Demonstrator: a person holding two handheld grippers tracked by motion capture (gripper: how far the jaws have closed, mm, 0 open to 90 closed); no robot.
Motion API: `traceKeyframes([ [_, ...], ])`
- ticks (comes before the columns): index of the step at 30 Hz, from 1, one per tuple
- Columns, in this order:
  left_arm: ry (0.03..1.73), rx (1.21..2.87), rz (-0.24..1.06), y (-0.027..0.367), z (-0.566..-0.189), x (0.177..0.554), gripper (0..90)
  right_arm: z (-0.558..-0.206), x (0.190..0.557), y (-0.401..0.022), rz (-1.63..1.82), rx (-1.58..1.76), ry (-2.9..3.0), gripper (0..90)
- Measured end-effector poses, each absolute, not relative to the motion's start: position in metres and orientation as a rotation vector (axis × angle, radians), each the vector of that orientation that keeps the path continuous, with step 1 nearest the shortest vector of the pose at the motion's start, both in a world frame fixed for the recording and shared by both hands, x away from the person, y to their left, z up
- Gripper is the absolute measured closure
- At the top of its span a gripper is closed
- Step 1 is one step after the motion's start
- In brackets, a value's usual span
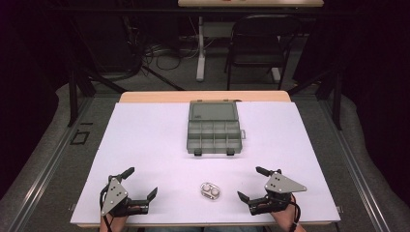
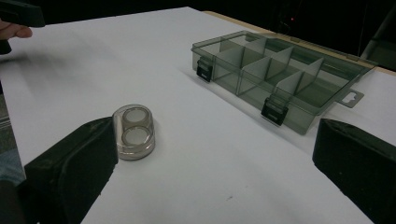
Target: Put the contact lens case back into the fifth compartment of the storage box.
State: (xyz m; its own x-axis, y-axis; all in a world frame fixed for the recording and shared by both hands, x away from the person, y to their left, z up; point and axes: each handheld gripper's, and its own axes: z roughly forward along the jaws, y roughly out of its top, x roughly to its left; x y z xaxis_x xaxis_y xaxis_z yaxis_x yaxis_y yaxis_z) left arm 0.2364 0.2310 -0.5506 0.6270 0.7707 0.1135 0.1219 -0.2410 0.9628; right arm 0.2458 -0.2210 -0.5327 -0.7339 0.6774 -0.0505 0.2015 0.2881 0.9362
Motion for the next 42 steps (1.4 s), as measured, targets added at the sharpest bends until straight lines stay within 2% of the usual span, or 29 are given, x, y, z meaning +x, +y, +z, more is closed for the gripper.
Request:
traceKeyframes([
  [42, 0.739, 1.737, 0.712, 0.232, -0.552, 0.239, 0.0, -0.544, 0.268, -0.157, 1.449, 0.69, 2.314, 0.0],
])
